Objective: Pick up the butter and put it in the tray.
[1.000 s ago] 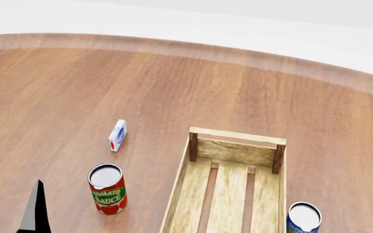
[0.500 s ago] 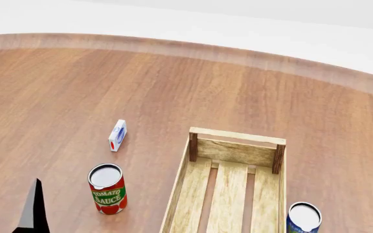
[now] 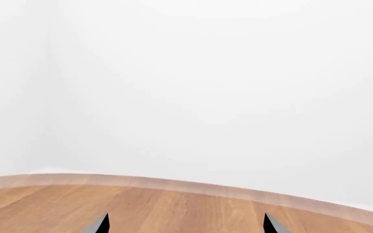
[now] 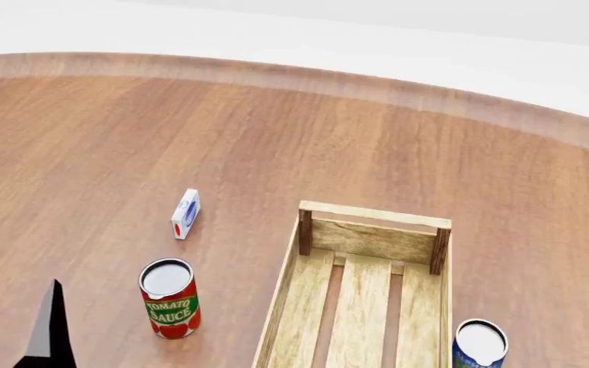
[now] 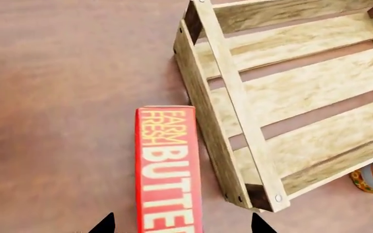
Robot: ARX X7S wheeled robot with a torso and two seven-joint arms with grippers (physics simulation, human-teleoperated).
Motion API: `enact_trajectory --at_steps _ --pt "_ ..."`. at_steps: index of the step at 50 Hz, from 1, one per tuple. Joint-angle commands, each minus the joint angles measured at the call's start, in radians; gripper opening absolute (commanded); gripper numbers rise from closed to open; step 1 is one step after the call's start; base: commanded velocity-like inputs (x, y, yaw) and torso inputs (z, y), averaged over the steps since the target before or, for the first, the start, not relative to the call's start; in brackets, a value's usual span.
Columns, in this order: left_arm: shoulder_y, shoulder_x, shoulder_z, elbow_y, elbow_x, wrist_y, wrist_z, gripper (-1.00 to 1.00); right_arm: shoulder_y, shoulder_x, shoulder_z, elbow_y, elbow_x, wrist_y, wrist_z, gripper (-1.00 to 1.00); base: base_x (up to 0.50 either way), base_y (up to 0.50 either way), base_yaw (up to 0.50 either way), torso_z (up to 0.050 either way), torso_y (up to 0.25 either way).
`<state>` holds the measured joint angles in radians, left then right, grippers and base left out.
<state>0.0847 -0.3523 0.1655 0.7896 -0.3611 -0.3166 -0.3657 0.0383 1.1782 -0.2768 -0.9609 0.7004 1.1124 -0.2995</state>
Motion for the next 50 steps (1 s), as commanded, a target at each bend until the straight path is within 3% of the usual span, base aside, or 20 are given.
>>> enact_trajectory --at_steps 1,14,27,50 --pt "-0.002 -0.005 0.0 0.004 -0.005 0.001 -0.006 1.0 0.116 -0.033 -0.212 0.038 -0.112 0.002 -0.035 1.0 0.0 0.0 0.0 0.0 0.0" --pt "-0.003 -0.007 0.002 -0.004 -0.019 0.007 -0.008 1.0 0.02 -0.035 -0.281 0.092 -0.171 -0.099 -0.014 1.0 0.0 0.0 0.0 0.0 0.0" --pt "-0.002 -0.012 0.005 -0.003 -0.02 0.011 -0.013 1.0 -0.102 0.029 -0.211 0.14 -0.121 -0.192 0.057 1.0 0.0 0.0 0.0 0.0 0.0" --pt "0.0 -0.017 0.018 -0.007 -0.015 0.018 -0.022 1.0 -0.038 0.021 -0.229 0.138 -0.132 -0.137 0.032 1.0 0.0 0.0 0.0 0.0 0.0"
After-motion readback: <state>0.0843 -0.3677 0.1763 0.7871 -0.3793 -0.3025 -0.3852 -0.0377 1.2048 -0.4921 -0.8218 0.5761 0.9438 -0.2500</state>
